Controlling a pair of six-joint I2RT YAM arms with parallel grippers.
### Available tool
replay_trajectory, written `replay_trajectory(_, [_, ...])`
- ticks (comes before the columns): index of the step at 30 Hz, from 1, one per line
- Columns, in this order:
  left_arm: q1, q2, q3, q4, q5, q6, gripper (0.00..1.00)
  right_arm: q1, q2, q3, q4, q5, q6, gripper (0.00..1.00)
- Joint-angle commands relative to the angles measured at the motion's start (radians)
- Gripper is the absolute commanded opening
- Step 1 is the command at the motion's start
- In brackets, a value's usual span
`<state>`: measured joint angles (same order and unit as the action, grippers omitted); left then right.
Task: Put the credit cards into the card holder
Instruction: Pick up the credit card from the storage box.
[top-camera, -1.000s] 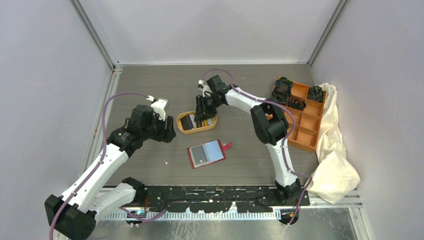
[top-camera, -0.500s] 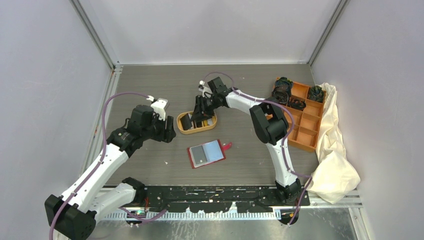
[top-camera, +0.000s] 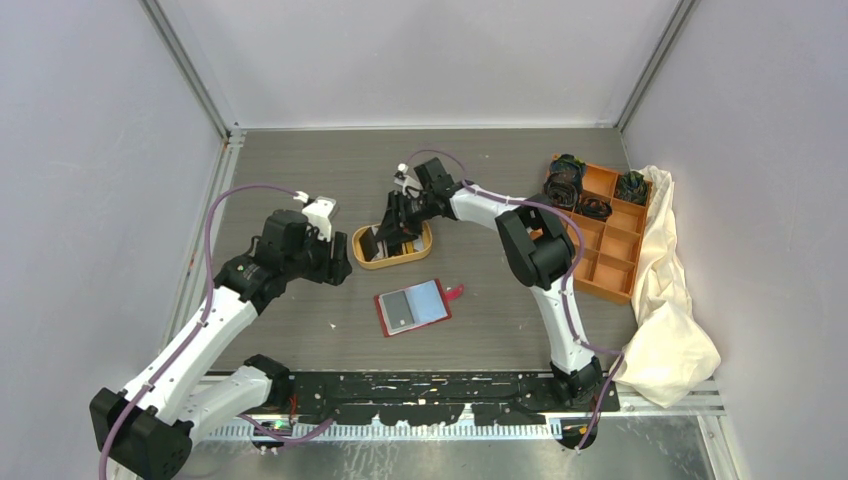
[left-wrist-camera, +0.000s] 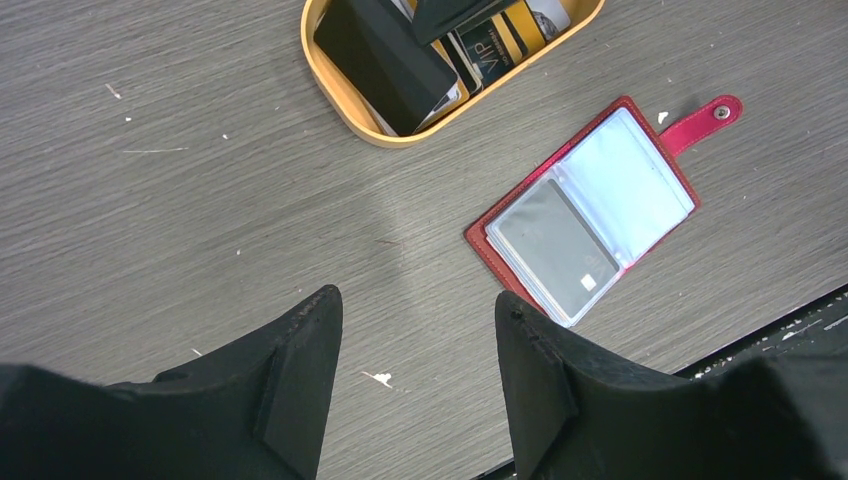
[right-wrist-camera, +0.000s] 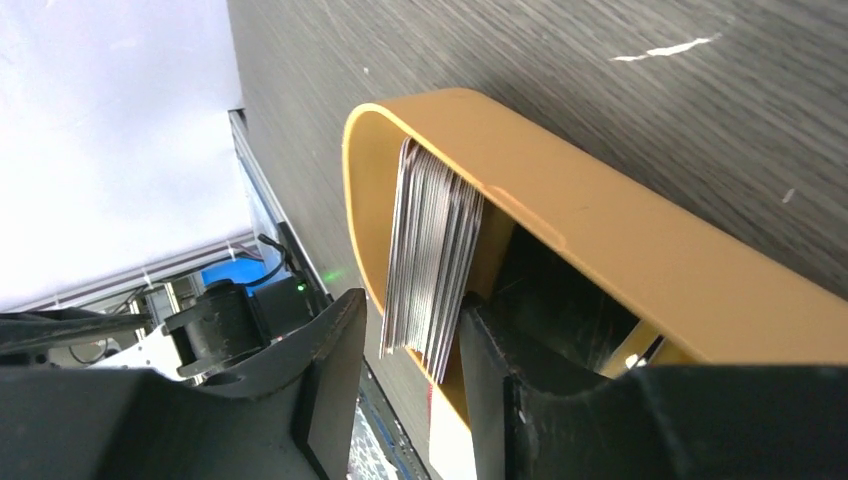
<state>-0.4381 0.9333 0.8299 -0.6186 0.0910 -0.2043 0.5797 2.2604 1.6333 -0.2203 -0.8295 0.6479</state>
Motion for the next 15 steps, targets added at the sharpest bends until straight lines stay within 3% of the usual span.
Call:
replay_trajectory(1, [0.004,0.001,0.011,0.027,0.012,0.012,0.58,0.021,0.030,0.052,-0.038,0.024,-0.028,0.46])
replay_trajectory(10, [0.004,0.002,0.011,0.027,0.013,0.011,0.58,0.042,0.051,0.068,-0.044,0.019,-0.031,0.54])
replay_trajectory(15, [0.004,0.000,0.011,0.026,0.010,0.012,0.58,0.039,0.039,0.062,-0.015,-0.014,-0.004,0.53])
